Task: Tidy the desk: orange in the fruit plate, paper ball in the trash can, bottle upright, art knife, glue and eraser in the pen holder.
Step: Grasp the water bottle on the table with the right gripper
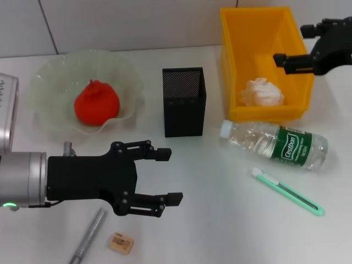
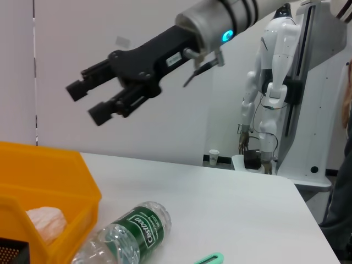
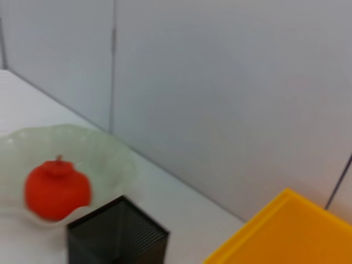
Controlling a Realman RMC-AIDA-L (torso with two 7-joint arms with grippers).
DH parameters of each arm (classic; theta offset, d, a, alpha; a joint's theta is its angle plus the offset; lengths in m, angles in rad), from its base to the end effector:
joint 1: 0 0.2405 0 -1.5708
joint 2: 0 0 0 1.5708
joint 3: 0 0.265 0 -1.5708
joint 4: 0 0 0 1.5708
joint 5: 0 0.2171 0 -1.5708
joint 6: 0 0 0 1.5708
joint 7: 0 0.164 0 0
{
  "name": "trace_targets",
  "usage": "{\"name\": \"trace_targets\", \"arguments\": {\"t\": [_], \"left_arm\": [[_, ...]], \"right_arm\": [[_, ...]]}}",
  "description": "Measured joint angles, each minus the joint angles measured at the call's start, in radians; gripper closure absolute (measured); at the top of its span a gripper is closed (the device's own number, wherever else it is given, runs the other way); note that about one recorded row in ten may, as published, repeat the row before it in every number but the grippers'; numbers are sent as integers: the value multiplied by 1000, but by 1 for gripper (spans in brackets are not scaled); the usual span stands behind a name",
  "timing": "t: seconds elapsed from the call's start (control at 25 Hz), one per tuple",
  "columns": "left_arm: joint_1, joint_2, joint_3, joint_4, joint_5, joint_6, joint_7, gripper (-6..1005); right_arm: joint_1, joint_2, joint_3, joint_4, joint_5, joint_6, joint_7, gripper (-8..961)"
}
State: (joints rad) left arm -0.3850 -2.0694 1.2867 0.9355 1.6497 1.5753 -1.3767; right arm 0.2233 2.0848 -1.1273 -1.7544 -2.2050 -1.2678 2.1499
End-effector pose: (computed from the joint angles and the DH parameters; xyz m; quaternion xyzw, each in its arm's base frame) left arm -0.2026 0.3040 -0.0494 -0.9681 -0.0602 -0.2425 0.0158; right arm 0.1962 0.3580 0.0941 -0.9021 0.1942 0.0693 0.3790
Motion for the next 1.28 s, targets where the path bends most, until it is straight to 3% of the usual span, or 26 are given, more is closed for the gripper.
{"name": "trace_targets", "arguments": {"t": [0.2, 0.6, 0.96, 1.28], "left_arm": [[-3, 0, 1, -11, 0, -1, 0, 154], [-1, 0, 13, -12, -1, 0, 0, 154], [-3, 0, 27, -12, -1, 1, -7, 155], [-3, 0, 30, -12, -1, 1, -3, 155]], "right_arm": [[-21, 2, 1, -70, -4, -109, 42, 145], [3, -2, 8, -125, -122, -250, 204, 145], [68, -4, 48, -136, -206, -431, 288, 146], [103, -6, 23, -124, -328, -494, 173, 146]]}}
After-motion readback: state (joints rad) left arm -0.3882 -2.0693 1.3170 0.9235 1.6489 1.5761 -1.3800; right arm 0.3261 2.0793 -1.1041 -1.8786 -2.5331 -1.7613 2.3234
